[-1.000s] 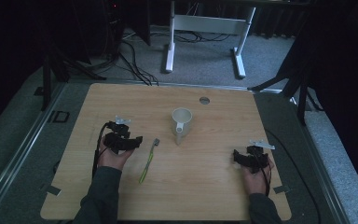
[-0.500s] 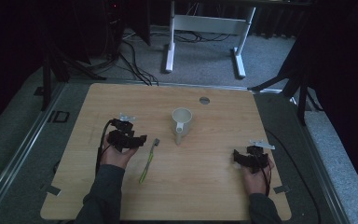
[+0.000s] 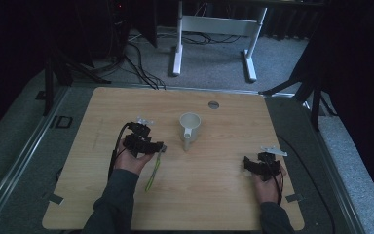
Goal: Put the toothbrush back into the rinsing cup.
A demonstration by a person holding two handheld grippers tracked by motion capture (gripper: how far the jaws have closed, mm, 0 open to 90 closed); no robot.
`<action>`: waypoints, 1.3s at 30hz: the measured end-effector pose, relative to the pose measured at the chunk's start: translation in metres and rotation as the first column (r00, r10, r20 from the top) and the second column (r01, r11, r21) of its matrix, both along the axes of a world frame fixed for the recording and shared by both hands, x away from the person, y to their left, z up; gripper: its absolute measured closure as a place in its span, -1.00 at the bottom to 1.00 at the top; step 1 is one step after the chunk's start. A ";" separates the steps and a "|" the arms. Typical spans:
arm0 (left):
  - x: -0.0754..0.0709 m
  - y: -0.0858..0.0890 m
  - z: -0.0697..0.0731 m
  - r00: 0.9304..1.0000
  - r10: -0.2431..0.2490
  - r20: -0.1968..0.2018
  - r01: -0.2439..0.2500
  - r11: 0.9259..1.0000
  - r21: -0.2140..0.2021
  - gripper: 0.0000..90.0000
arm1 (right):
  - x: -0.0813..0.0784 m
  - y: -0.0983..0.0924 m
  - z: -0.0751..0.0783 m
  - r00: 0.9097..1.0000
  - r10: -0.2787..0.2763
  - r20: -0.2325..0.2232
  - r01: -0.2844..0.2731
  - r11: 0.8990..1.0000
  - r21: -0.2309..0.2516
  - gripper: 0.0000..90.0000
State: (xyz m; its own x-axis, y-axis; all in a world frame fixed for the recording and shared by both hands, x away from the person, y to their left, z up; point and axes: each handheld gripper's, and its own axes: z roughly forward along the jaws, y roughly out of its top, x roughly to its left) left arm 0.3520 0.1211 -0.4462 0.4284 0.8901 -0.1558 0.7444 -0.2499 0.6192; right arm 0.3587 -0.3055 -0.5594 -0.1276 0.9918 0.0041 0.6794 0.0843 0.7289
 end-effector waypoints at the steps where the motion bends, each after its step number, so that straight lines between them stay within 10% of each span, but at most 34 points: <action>1: 0.000 -0.001 0.000 1.000 0.000 -0.006 0.000 1.000 0.002 0.07 | 0.000 0.000 0.000 1.000 0.000 0.000 0.000 1.000 0.000 -0.60; 16: 0.007 -0.015 -0.001 0.995 -0.013 -0.103 0.022 0.995 0.093 0.10 | 0.000 0.000 0.000 1.000 0.003 0.001 -0.003 1.000 0.001 -0.60; 39: 0.026 -0.022 -0.018 0.949 -0.025 -0.315 0.084 0.981 0.174 0.11 | 0.000 -0.001 0.000 1.000 0.003 -0.001 -0.003 1.000 0.004 -0.60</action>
